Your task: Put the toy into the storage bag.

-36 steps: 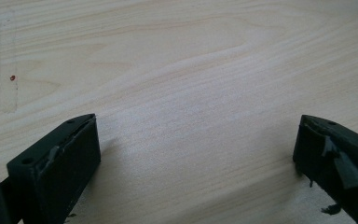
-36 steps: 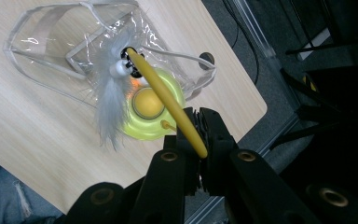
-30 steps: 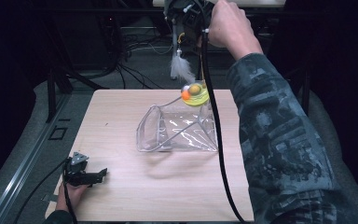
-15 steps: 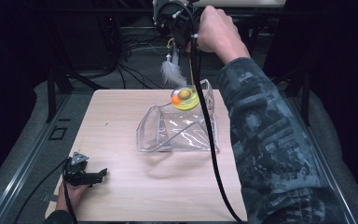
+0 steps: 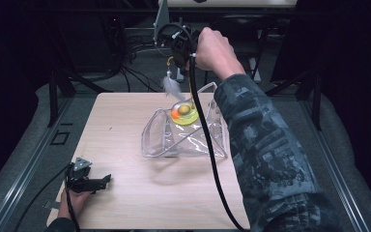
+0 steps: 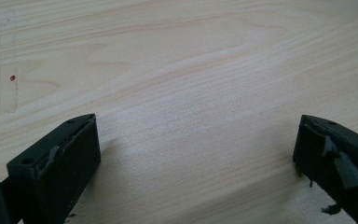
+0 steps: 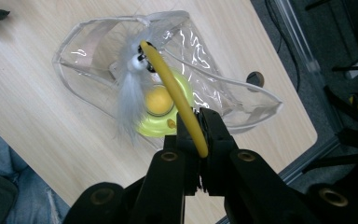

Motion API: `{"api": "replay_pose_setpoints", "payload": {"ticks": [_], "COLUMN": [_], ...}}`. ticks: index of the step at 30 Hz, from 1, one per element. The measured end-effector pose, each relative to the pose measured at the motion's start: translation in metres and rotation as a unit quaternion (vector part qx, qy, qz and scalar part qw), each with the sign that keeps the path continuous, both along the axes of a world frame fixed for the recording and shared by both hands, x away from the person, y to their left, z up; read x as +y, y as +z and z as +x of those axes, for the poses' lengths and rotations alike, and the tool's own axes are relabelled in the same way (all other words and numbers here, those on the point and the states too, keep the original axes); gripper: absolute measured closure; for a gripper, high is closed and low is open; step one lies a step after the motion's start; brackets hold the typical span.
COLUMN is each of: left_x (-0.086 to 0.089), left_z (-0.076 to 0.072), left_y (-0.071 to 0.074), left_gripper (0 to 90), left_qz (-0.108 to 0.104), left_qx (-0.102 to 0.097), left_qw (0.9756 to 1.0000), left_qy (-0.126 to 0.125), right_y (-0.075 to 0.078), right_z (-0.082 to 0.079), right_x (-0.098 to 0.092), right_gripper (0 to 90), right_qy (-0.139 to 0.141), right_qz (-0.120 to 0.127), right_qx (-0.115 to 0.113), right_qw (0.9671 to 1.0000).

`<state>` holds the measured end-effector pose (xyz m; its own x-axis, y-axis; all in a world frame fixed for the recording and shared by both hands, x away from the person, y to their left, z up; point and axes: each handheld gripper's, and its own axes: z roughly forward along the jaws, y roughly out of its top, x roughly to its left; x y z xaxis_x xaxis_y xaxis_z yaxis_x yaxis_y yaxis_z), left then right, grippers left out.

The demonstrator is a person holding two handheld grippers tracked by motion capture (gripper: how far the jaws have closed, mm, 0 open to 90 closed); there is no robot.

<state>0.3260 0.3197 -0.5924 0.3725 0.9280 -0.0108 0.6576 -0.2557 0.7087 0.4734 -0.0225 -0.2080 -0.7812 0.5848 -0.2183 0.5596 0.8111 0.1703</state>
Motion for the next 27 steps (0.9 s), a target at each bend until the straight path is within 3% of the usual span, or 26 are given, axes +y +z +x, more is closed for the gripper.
{"api": "replay_pose_setpoints", "payload": {"ticks": [11,27], "left_x": [0.000,0.000], "left_z": [0.000,0.000], "left_y": [0.000,0.000], "left_gripper": [0.7,0.7], "left_qz": [-0.001,-0.001], "left_qx": [0.000,-0.001], "left_qw": [1.0000,1.0000], "left_qy": [0.001,0.001], "right_y": [-0.029,-0.072], "right_z": [-0.002,-0.005], "right_x": [-0.003,-0.019], "right_gripper": [87.7,87.7], "right_qy": [0.007,0.002], "right_qz": [-0.017,-0.020], "right_qx": [0.016,0.031], "right_qw": [0.9997,0.9993]}}
